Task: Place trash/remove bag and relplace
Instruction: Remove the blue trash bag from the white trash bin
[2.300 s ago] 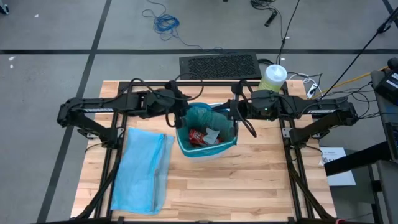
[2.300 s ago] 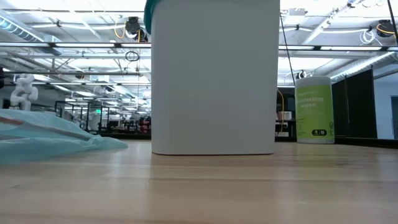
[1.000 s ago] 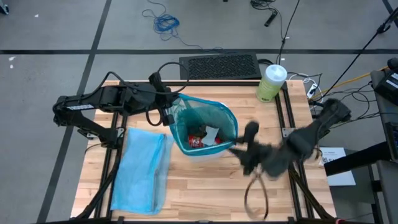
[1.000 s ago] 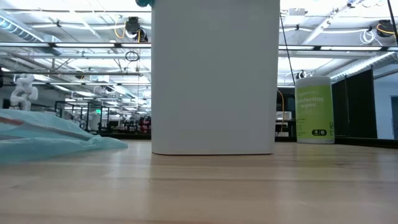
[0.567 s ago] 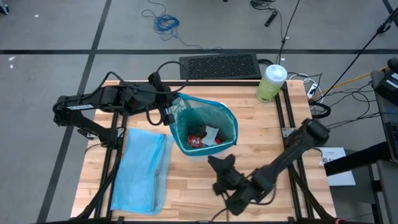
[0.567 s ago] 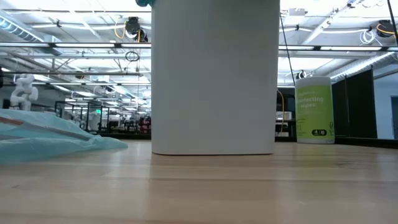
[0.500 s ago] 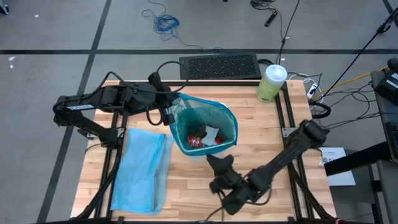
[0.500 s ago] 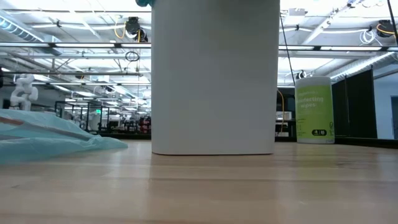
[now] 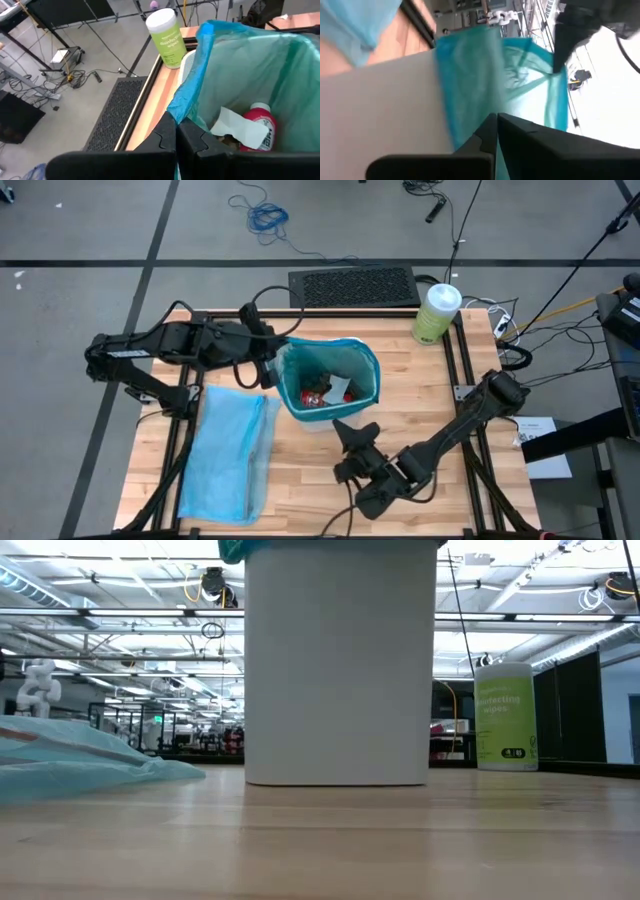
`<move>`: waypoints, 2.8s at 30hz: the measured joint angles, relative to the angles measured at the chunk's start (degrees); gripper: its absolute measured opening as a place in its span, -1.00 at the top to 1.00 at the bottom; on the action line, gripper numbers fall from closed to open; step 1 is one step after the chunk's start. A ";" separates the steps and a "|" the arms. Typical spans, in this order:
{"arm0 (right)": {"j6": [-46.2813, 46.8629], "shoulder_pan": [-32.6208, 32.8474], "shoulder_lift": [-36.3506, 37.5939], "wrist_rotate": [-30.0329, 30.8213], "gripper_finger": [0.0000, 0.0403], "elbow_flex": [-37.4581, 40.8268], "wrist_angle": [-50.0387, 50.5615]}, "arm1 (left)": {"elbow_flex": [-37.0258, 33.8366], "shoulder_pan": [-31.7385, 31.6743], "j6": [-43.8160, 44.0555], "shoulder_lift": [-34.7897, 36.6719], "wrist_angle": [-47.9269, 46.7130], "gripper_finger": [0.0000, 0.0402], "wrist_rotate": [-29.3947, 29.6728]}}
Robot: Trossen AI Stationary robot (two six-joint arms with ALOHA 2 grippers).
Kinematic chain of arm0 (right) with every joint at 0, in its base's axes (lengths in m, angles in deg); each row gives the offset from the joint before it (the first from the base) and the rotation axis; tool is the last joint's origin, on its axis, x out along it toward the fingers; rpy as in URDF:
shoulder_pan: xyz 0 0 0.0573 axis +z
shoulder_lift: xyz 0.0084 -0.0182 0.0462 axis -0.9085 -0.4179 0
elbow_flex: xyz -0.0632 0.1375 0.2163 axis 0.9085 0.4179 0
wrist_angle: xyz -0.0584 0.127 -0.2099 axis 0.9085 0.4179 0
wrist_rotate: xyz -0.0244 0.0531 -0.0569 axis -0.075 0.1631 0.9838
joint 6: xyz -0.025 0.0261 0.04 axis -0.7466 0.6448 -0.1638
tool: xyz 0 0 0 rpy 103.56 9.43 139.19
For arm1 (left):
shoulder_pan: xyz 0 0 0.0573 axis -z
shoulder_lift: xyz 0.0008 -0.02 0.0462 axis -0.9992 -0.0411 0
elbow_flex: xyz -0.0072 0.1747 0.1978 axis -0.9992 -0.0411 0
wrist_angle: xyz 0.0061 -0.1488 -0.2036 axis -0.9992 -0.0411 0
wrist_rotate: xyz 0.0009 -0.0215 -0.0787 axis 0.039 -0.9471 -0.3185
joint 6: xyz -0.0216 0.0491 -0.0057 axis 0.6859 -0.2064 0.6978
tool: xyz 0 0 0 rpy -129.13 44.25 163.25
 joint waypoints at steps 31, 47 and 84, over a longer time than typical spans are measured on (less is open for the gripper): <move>25.91 -4.87 14.46 -37.00 0.65 -7.14 22.07 | -0.02 7.63 1.14 0.00 -0.80 1.00 6.42; 14.28 -2.88 -8.48 -2.48 0.34 -6.09 13.06 | -0.02 7.61 1.25 0.00 -1.54 1.00 6.85; 3.11 -9.20 -3.73 -0.18 1.00 -34.94 14.98 | -0.02 13.88 -0.82 -0.02 -1.41 1.00 17.81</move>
